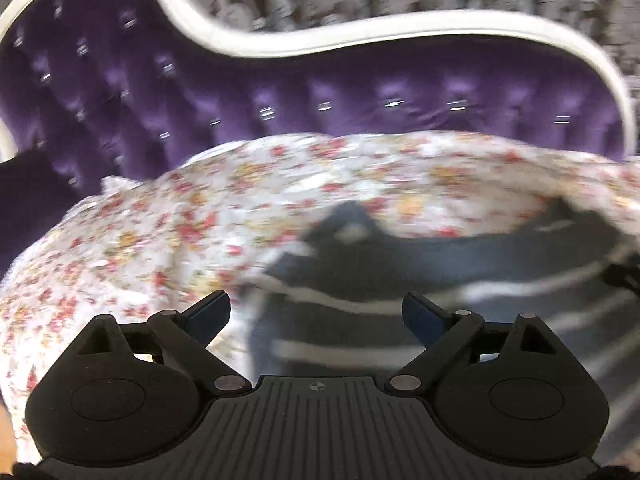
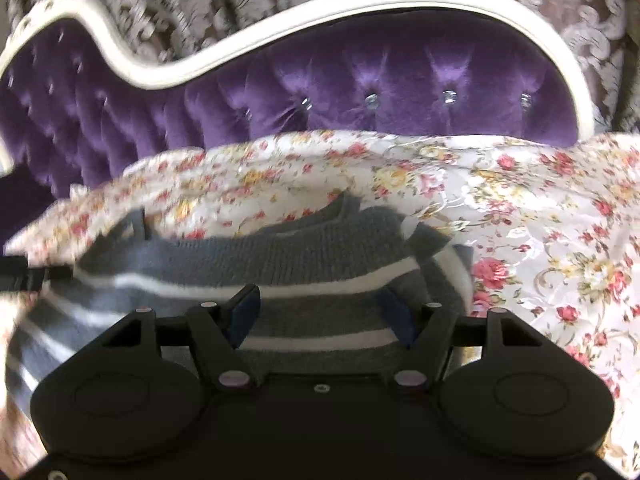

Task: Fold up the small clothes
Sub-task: 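Move the right gripper to one side edge of the folded cardigan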

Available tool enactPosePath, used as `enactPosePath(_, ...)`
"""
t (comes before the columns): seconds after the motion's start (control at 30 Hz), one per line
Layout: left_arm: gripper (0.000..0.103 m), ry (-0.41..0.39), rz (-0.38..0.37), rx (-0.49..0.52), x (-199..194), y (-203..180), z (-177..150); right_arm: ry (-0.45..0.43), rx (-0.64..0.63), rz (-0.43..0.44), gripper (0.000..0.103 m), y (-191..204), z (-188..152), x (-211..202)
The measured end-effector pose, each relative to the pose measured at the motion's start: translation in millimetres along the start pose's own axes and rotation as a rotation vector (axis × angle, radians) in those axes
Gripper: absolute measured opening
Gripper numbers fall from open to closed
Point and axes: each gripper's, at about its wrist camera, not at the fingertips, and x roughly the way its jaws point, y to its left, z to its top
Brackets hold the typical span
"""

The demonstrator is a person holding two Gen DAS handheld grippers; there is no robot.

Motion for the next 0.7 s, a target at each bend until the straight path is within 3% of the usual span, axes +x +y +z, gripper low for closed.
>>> enactPosePath(0.2,0.094,0.037,-0.121,0.061,-9.6,-45.3,-8.9,-0.039,0.14,-0.018,0.076,-36.3,10.9,-13.3)
enactPosePath(0.37,0.096,0.104,-0.114,0.04,11.8,-58.0,-20.7,0.018,0.273,0.089,0.082,-73.9,14.2,-17.8)
enactPosePath(0.43,0.098,0.106,-0.134,-0.014,15.6,-51.1,-22.6,0.059,0.306,0.134,0.084,-83.0,13.5,-17.1)
enactPosePath(0.7,0.103,0.107,-0.141,-0.018,15.7,-52.8,-26.7,0.207,0.417,0.317,0.085,-101.5,6.1,-9.4)
